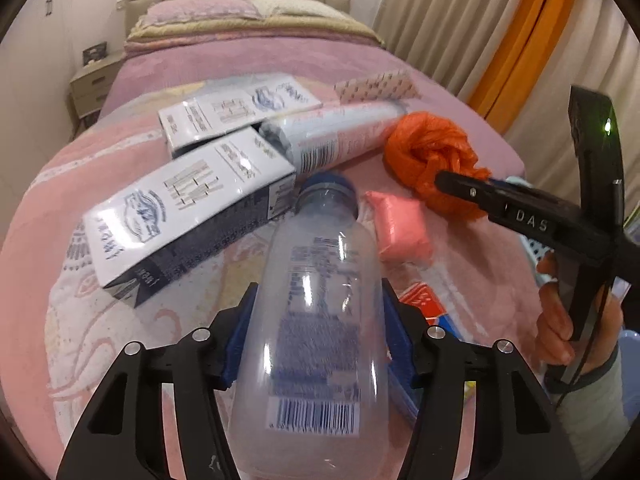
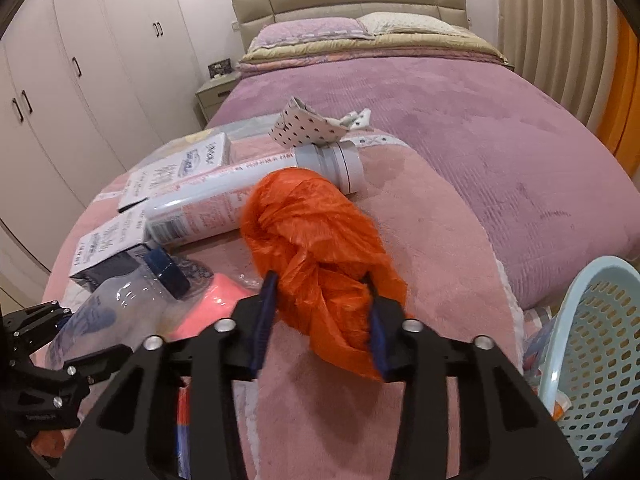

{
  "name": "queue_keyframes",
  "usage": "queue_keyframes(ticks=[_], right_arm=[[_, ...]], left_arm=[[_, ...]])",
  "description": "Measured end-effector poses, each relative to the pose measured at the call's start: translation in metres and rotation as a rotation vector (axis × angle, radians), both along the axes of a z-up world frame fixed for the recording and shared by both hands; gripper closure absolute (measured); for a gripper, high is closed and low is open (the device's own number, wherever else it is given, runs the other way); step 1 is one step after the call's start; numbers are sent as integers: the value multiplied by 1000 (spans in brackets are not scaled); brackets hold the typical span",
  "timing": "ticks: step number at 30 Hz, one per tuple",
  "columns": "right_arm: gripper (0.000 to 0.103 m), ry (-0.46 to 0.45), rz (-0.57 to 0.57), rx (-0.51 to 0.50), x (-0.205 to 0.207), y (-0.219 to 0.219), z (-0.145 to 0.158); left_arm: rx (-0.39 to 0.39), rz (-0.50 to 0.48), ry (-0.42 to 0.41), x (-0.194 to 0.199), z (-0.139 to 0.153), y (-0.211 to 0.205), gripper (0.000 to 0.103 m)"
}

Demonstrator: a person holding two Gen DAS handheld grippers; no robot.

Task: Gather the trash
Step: 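Grasp the plastic bottle with the left gripper while the right grasps the orange plastic bag, then carry the bottle and orange bag over the basket and release them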

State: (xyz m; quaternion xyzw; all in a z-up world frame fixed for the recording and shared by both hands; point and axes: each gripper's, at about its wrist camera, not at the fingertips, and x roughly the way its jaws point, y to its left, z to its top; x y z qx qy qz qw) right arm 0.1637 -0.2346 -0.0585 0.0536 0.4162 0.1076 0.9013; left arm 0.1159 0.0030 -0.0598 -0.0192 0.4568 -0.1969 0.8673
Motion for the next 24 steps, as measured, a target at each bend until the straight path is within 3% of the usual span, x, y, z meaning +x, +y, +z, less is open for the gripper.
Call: queue_keyframes(ticks=[14,24], right_arm=[[73,-153,-119,8,-68,-36,60],[73,-227,-278,9,-107,-95,97]], left_arm=[[-90,-54,-174,-29,62,-22,49],[-150,-192,-242,-27,98,-97,49]])
